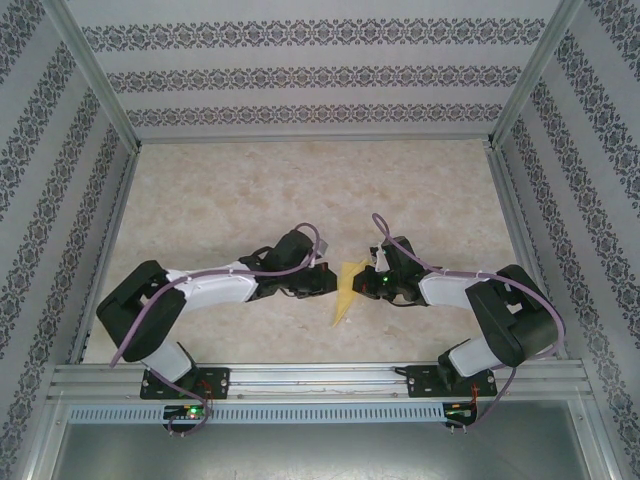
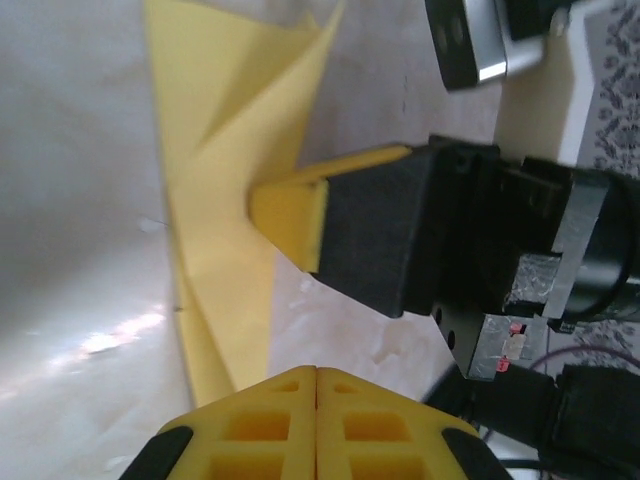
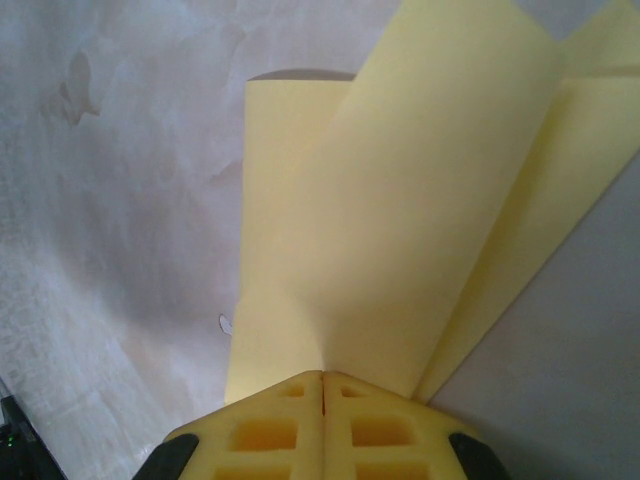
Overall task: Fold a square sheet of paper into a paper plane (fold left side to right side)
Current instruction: Fold the wing for the fifth time at the center of the table.
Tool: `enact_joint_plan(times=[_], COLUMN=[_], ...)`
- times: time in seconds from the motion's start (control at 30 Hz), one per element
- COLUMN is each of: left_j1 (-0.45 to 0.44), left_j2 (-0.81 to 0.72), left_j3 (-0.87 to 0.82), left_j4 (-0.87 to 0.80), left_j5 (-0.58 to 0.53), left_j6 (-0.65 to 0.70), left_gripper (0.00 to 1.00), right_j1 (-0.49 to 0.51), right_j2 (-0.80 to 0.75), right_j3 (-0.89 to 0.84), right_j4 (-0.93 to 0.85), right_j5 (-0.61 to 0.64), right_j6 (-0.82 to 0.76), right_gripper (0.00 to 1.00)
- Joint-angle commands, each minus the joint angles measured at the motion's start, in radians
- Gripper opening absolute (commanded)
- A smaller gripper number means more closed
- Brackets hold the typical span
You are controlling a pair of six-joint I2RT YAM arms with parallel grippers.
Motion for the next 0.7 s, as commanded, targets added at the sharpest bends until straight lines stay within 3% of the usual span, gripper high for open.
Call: enact_joint_plan(times=[0.0, 0.67], left_j1=[-0.029, -0.05], left_j2=[0.062, 0.179], left_j3=[0.028, -0.009], left_j4=[0.059, 0.107], left_j5=[0.067, 0.074], left_j6=[-0.048, -0.075], left_gripper=[0.06, 0.05], right_j1=[0.005, 0.006], right_j2=[0.032, 0.035], right_j3=[-0.036, -0.027], right_j4=[-0.15, -0.172], right_j5=[0.056, 0.063], right_j6=[-0.033, -0.047], right_gripper=[0.0, 0.0])
